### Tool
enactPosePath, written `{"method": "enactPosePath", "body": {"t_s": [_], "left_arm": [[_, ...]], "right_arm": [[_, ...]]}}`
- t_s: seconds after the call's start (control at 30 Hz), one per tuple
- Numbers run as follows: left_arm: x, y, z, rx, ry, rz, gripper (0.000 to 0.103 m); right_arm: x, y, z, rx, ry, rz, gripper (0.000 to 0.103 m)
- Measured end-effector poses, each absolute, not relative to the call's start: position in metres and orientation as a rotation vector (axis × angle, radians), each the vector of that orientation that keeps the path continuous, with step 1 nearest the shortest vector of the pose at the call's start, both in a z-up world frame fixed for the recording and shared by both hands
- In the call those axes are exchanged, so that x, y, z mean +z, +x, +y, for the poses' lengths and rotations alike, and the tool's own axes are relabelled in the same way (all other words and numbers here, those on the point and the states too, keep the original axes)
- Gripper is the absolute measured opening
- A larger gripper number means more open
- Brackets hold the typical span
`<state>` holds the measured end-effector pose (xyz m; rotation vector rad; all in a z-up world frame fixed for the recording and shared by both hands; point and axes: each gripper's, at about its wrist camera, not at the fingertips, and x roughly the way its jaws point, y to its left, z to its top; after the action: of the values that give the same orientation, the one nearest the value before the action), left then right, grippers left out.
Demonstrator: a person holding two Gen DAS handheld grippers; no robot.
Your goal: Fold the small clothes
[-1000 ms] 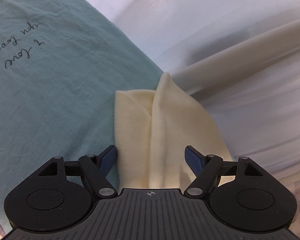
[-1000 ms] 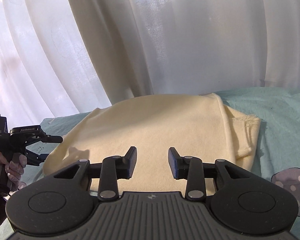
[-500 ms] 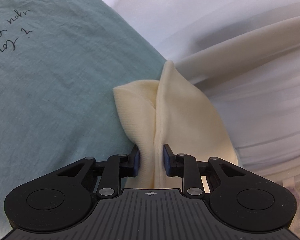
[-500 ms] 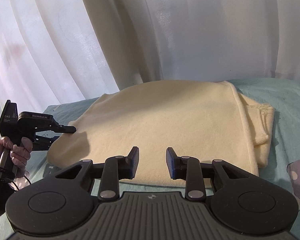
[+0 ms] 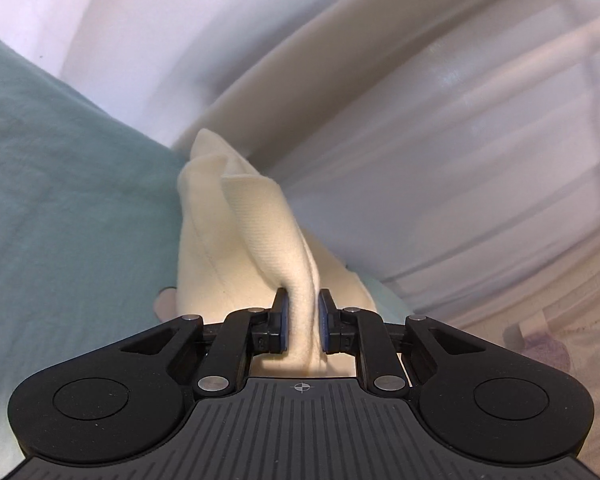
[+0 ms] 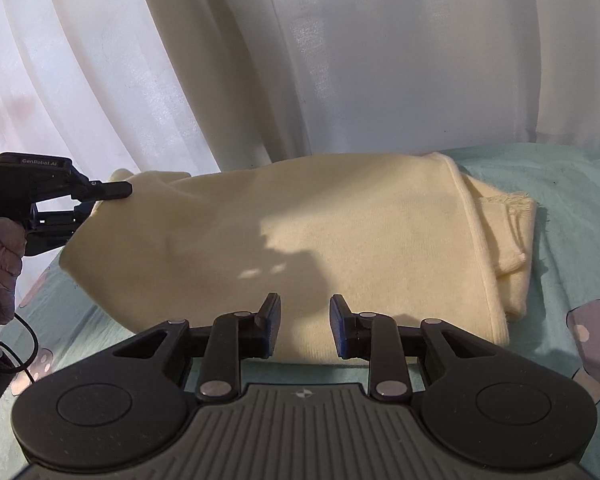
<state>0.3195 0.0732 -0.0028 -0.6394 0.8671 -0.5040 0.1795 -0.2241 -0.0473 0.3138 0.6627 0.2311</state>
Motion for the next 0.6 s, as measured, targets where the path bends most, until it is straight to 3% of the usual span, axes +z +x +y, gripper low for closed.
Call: {"method": "enactPosePath", "body": {"t_s": [0.27,0.5,0.6], "left_arm": [[-0.065,0.324,-0.021,-0.536,-0.497,1.029,0.017],[-0.036,0.302,-0.013,-0.573,-0.452,0.971,0.020],[-0.019,0.287,0.007,-0.546,-0.448,0.898,0.030]], "right_arm": [[-0.050,0.176,-0.235,0.210,0.323,0.671,0.026],[-0.062,0.183,-0.250,0.193,0.367,0.714,0.026],[-0.061,0.185,-0.251,0.199,0.370,0.706,0.026]]}}
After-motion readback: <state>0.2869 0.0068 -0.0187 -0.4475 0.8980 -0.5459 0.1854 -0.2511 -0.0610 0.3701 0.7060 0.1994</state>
